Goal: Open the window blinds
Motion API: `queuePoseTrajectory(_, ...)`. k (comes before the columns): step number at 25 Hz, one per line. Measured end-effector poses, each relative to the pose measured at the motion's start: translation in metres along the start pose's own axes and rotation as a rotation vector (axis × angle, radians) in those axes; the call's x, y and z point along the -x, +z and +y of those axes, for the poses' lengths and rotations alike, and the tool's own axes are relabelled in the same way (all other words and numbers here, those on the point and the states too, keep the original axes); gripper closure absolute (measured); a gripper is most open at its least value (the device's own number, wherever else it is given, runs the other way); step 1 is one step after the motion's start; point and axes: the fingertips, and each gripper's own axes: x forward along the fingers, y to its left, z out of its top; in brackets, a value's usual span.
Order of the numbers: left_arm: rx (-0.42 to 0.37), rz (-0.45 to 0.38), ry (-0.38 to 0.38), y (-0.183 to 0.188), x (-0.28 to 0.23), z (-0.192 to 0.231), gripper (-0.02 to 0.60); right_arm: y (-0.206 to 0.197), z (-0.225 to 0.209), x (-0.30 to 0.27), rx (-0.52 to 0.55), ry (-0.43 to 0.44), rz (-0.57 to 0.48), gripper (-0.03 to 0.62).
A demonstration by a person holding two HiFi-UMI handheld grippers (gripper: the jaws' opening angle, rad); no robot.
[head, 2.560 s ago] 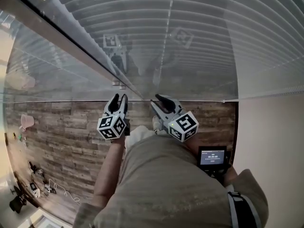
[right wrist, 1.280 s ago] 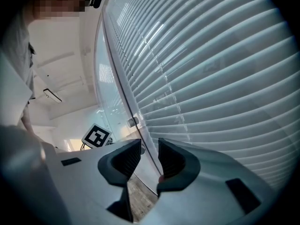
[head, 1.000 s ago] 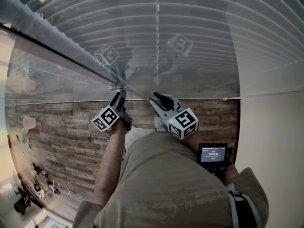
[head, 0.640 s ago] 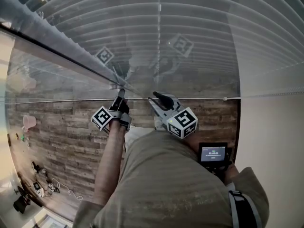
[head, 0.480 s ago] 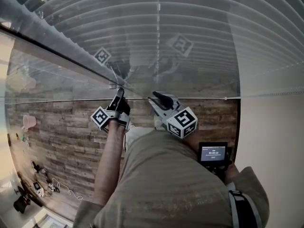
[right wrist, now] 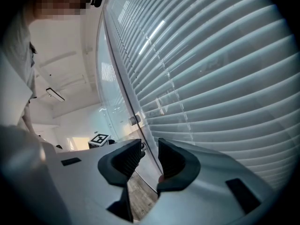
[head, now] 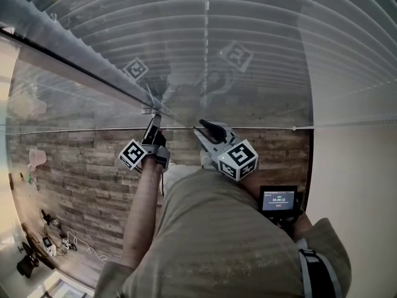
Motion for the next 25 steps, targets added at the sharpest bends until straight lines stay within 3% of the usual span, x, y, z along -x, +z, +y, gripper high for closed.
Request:
queuePoseTrajectory(4,-0.544,0.072,0.231,-0.0017,0.0097,0.0083,0.371,-0.0013,-0.0052,0.0013,-0.007,-0.012,-0.001,0.493)
queuePoseTrajectory(6,-0.757,0.104,0.306,-0.0040,0.0091,0.0056,0.371,-0.0022,-0.0068,0.0022,-0.009,-0.017,-0.001,0.493)
queuePoseTrajectory(8,-0.871,0.123,0.357,-0.0053,0.0065,0.0045,0.373,-0.0022,-0.0072,0.0023,-0.009,-0.019,0.000,0.493)
queuePoseTrajectory(11,-0.979,0.131,0.420,-0.0024,0.0043,0.0024,0.387,0.0008,-0.0059,0.0005,-0.009,-0.018,-0.002,0.493)
queuePoseTrajectory(14,-0.974,0.130,0.422,-0.0033,0.0030,-0.0009,0.446,0.0011,-0.0060,-0.0002,-0.011,-0.021,-0.001,0.493)
queuePoseTrajectory(19,-0.800,0.137,0.374,-0.0093,0.0046,0.0050,0.451,-0.0073,-0.0092,0.0027,-0.014,-0.022,-0.003,0.493)
queuePoseTrajectory(25,-0.481,0.109,0.269,-0.0043,0.0029,0.0029,0.451,-0.0033,-0.0086,-0.0002,-0.015,-0.021,0.003,0.493)
